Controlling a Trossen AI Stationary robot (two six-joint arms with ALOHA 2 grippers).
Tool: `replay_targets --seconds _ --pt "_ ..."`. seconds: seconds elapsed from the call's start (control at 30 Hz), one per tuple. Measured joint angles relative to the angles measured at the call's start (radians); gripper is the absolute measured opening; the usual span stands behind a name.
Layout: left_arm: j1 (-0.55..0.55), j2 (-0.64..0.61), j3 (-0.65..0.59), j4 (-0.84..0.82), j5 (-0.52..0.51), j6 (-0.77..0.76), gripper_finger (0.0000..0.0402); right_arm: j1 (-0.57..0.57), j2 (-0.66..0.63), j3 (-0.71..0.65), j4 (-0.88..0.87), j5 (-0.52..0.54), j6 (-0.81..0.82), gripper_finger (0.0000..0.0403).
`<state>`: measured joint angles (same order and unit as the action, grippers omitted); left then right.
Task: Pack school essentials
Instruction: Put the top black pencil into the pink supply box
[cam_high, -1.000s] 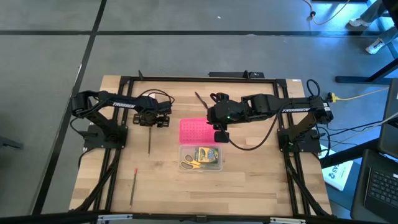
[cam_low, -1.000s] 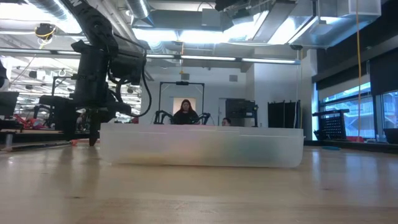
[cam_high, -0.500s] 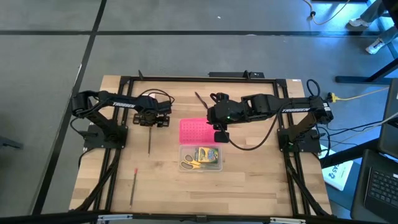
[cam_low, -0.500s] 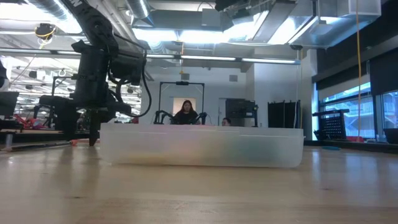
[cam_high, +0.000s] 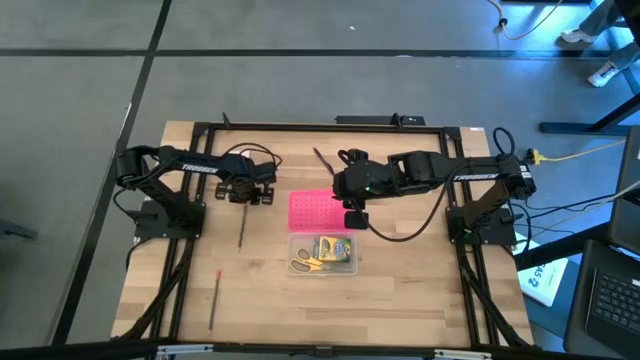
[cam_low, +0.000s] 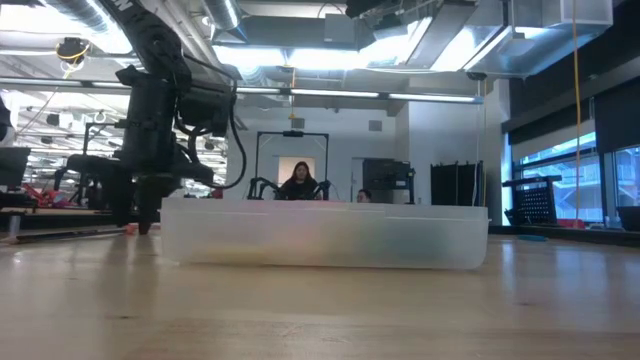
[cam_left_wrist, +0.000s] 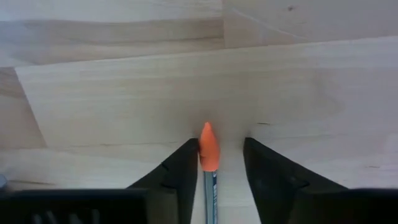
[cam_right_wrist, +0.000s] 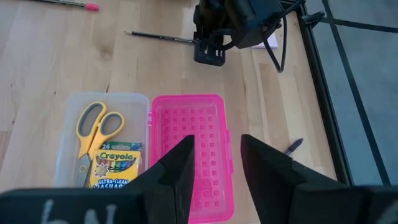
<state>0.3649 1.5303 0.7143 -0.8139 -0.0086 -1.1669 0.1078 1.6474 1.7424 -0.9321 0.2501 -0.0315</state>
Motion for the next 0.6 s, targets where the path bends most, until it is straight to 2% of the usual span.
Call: replay_targets --seconds 0.43,0.6 --pt "0.0 0.0 -0.002 0.006 -0.016 0.128 0.0028 0.0 0.0 0.0 0.0 0.0 0.001 0.0133" --pt "0.0 -0.001 -0.002 0.007 -0.017 0.131 0.0015 0.0 0.0 0.0 0.0 0.0 0.001 0.0133"
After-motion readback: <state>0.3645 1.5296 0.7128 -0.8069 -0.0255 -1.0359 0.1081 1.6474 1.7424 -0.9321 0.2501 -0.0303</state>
